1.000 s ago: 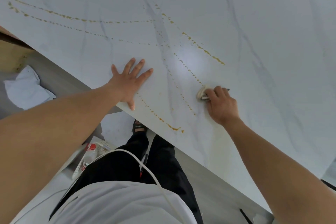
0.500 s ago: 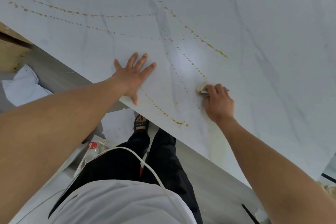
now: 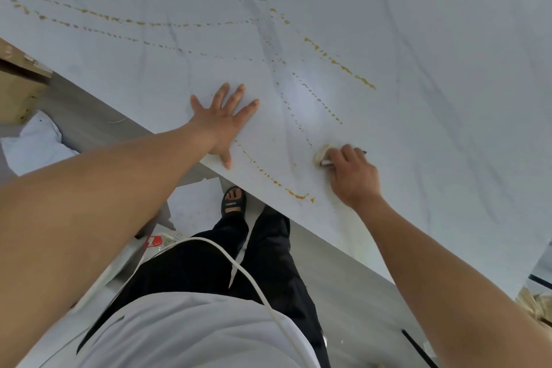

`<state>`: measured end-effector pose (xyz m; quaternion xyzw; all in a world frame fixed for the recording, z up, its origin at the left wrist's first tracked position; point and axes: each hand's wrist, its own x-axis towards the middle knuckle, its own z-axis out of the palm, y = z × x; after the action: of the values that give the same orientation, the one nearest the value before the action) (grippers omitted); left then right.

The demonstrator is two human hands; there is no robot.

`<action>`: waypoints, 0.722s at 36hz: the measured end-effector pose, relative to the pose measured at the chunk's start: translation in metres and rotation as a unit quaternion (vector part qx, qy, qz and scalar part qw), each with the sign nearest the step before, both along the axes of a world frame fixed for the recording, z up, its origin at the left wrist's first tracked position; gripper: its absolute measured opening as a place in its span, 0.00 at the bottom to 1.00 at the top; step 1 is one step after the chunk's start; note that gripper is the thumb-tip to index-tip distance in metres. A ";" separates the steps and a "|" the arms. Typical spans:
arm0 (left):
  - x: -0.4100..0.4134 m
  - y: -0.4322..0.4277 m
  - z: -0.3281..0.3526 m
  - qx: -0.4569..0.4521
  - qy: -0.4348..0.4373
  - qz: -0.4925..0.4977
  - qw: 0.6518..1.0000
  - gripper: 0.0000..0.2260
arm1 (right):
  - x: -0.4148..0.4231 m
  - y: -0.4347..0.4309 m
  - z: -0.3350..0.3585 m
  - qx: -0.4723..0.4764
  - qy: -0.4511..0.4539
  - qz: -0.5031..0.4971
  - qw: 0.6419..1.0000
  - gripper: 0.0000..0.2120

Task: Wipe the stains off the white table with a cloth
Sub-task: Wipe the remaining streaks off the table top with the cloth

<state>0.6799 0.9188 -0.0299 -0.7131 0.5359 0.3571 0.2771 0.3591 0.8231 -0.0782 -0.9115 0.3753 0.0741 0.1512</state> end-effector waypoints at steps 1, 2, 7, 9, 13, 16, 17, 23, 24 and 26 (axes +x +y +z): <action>0.000 0.000 -0.001 0.000 -0.001 0.000 1.000 0.73 | 0.006 0.002 0.000 0.005 -0.002 -0.075 0.997 0.12; 0.001 0.001 -0.001 0.000 -0.001 0.000 1.000 0.73 | 0.011 0.006 0.001 0.008 0.000 -0.131 0.991 0.13; -0.001 0.001 -0.002 -0.003 0.002 0.003 1.000 0.73 | 0.008 0.059 0.003 -0.001 -0.008 -0.092 0.996 0.11; -0.001 0.000 -0.001 -0.003 -0.004 -0.002 1.000 0.74 | -0.003 0.080 0.001 0.003 -0.006 0.030 1.000 0.13; -0.001 0.001 -0.002 -0.007 -0.005 -0.006 1.000 0.74 | -0.012 0.073 -0.002 0.018 0.000 0.152 0.988 0.15; 0.000 0.001 -0.003 -0.009 -0.002 -0.004 1.000 0.74 | -0.005 0.059 0.000 0.025 0.006 -0.025 0.999 0.12; 0.000 0.001 -0.003 -0.009 -0.002 -0.005 1.000 0.74 | -0.001 0.058 0.001 0.025 0.003 -0.097 0.995 0.12; -0.001 0.001 -0.001 -0.009 -0.002 -0.009 1.000 0.73 | -0.002 0.097 0.004 0.011 0.006 -0.072 0.997 0.12; 0.000 0.001 -0.001 -0.011 -0.003 -0.009 1.000 0.73 | -0.006 0.107 0.004 0.014 0.013 -0.033 0.999 0.13; 0.000 0.002 -0.002 -0.013 -0.003 -0.012 1.000 0.73 | -0.016 0.123 0.001 0.017 0.011 0.050 0.999 0.16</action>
<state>0.6798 0.9204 -0.0315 -0.7114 0.5478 0.3447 0.2738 0.3434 0.9458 -0.0767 -0.9256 0.3296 0.0981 0.1582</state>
